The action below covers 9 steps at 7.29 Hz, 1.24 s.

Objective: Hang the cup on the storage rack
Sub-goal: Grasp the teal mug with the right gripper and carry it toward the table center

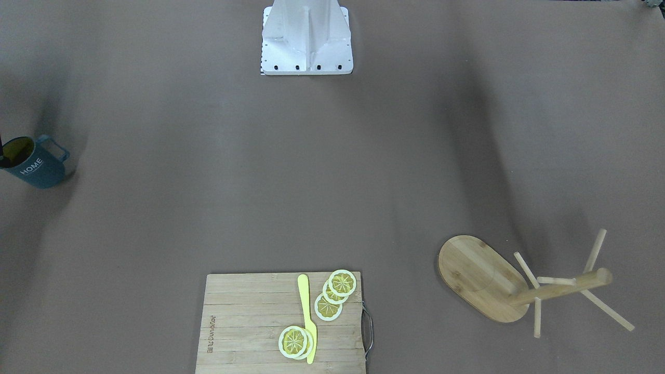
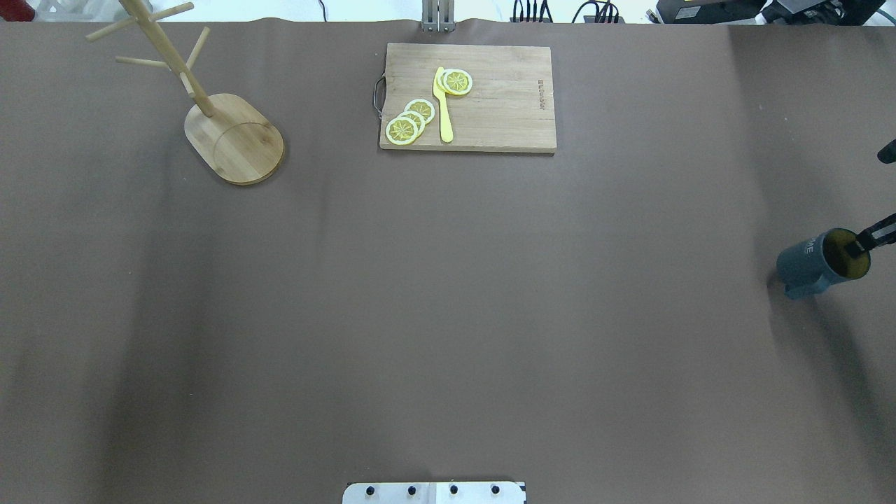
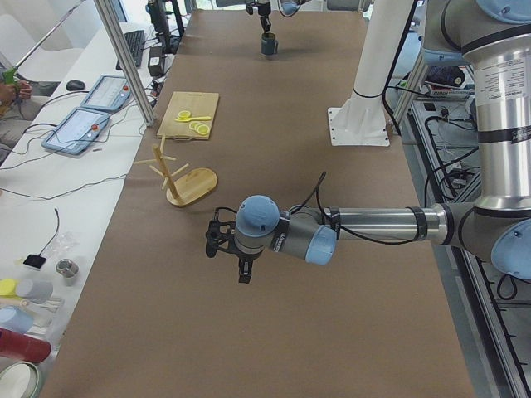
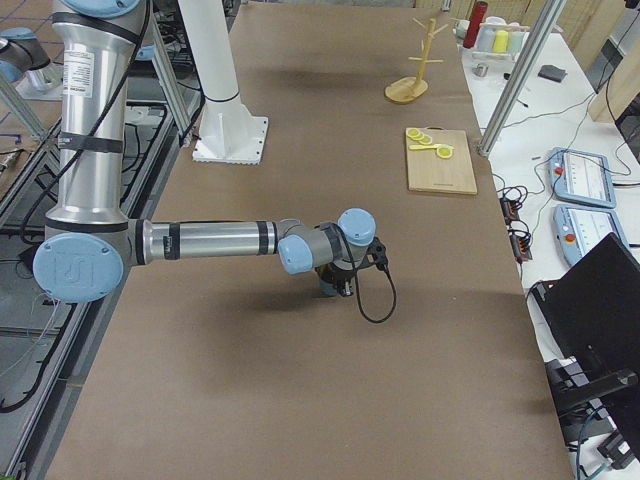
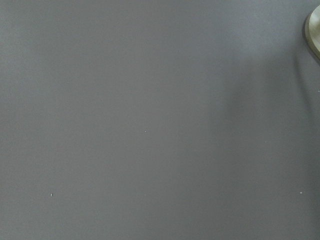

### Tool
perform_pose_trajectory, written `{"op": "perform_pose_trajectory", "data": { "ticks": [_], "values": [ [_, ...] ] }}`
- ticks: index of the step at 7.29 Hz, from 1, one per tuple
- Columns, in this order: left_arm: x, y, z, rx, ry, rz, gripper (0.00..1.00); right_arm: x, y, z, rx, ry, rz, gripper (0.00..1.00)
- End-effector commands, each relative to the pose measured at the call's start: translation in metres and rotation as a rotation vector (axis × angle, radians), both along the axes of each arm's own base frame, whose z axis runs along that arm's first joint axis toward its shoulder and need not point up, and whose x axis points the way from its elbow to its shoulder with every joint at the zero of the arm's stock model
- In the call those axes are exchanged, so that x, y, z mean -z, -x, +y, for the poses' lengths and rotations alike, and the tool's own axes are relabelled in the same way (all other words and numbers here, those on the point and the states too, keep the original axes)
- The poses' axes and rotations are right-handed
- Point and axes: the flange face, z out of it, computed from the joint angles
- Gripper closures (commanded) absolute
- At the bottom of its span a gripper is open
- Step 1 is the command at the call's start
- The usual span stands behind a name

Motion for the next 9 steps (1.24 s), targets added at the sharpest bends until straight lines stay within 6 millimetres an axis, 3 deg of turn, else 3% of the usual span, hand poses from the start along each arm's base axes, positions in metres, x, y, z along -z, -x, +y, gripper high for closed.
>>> {"op": "perform_pose_trajectory", "data": {
  "ticks": [1, 3, 5, 6, 7, 9],
  "values": [
    [0.007, -0.002, -0.002, -0.012, -0.029, 0.024, 0.03, 0.094, 0.083, -0.017, -0.06, 0.062, -0.049, 1.0],
    [0.011, -0.003, -0.002, -0.015, -0.085, 0.032, 0.02, 0.197, 0.181, -0.012, -0.097, 0.118, -0.106, 1.0],
    [0.017, -0.005, -0.007, -0.018, -0.098, 0.033, 0.02, 0.288, 0.291, 0.026, -0.139, 0.147, -0.125, 1.0],
    [0.017, -0.005, -0.007, -0.018, -0.098, 0.034, 0.02, 0.331, 0.331, 0.038, -0.153, 0.118, -0.089, 1.0],
    [0.019, -0.006, -0.006, -0.025, -0.097, 0.051, 0.02, 0.362, 0.355, 0.048, -0.139, 0.108, -0.073, 1.0],
    [0.019, -0.007, -0.006, -0.028, -0.096, 0.061, 0.02, 0.389, 0.403, 0.059, -0.173, 0.066, -0.059, 1.0]
  ]
}}
